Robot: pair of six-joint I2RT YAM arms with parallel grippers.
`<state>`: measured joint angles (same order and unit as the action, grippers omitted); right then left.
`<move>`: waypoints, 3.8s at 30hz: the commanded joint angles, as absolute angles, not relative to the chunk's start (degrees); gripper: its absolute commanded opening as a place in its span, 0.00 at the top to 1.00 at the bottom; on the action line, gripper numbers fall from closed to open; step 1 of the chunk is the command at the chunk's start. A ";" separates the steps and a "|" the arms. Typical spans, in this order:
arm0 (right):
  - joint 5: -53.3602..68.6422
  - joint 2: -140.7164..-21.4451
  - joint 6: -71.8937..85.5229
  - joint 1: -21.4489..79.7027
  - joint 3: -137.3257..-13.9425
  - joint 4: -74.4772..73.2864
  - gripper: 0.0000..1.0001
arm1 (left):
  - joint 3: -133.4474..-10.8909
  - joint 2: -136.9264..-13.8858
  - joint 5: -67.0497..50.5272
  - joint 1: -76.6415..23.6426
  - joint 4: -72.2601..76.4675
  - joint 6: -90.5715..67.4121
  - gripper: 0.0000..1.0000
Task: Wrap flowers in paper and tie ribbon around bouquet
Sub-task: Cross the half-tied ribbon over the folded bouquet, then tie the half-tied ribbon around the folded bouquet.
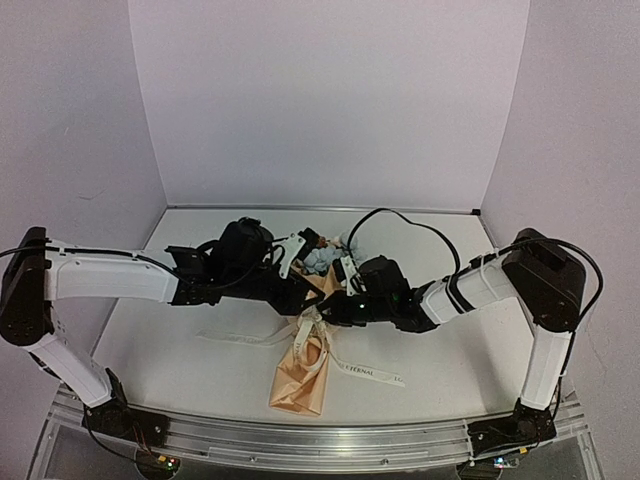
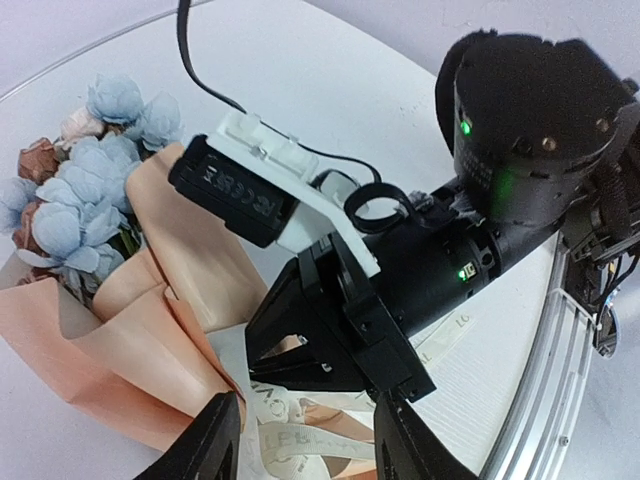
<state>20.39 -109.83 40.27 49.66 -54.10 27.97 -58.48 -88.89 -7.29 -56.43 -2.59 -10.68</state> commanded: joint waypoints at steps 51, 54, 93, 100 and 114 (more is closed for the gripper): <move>25.15 -106.17 37.18 51.78 -57.13 25.45 1.00 | -53.80 -90.56 -13.92 -51.49 -0.26 -15.35 0.75; 25.53 -106.50 36.98 51.87 -57.50 25.00 1.00 | -53.35 -90.30 -13.80 -51.45 0.71 -15.78 0.74; 24.32 -105.01 34.28 52.36 -59.29 25.28 1.00 | -53.82 -93.79 -11.93 -50.98 0.68 -18.76 0.76; 24.34 -104.47 34.36 52.34 -58.45 25.40 1.00 | -53.79 -94.29 -12.86 -50.99 1.73 -19.35 0.87; 22.70 -101.76 35.18 52.32 -55.20 23.91 0.82 | -52.76 -92.83 -12.20 -50.93 5.62 -20.27 1.00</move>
